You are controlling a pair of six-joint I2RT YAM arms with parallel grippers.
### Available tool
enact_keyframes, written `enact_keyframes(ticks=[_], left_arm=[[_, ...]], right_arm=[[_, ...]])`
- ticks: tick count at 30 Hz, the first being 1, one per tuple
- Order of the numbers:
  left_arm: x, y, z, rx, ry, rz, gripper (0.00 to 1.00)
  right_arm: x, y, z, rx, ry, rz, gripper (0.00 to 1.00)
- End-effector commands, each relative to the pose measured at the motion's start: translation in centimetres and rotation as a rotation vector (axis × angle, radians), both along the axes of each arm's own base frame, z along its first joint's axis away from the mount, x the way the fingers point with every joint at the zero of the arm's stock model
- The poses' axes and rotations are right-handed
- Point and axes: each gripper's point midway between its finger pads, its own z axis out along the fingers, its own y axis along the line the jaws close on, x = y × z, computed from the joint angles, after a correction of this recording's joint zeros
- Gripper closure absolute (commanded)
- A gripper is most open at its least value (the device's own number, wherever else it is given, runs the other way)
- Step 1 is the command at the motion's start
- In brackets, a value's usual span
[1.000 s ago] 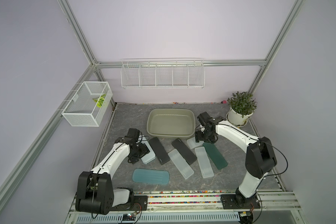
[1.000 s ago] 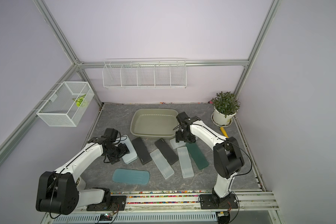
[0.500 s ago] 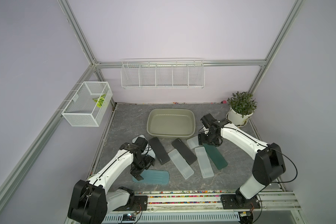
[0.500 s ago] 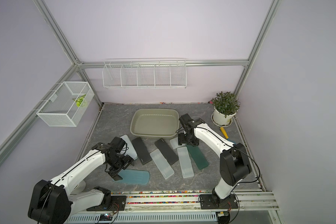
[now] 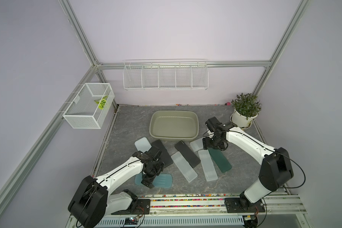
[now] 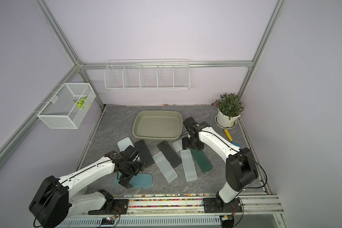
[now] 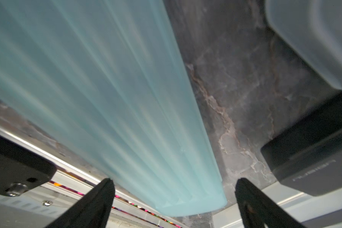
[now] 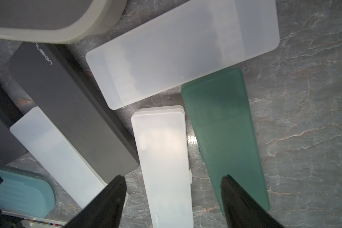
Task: Put the pencil case into the storage box
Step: Pick up the pencil case from the center of the board.
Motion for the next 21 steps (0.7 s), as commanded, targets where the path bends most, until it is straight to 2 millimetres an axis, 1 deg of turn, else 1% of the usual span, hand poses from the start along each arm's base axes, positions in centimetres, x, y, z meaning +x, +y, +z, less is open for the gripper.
enact_keyframes(ticks=[1, 9, 16, 19, 21], left_arm=[[0.2, -0.1, -0.6, 0.023, -0.008, 0.046, 0.0], [-1.2, 0.3, -1.3, 0.034, 0.016, 0.046, 0.0], [-1.8, 1.5, -1.4, 0.064, 0.004, 0.055, 0.0], [-2.1, 1.8, -2.1, 0.074, 0.012, 0.055, 0.06], [-2.3, 2.1, -2.5, 0.083, 0.011, 0.042, 0.12]], right_arm=[[-0.7, 0.0, 0.5, 0.006, 0.007, 0.032, 0.19], [-0.9, 0.1, -0.5, 0.006, 0.03, 0.039, 0.19], [-1.1, 0.2, -1.6, 0.006, 0.053, 0.04, 0.19], [-1.2, 0.1, -1.9, 0.002, 0.061, 0.041, 0.19], [-1.3, 0.0, -2.1, -0.001, 0.064, 0.042, 0.2]])
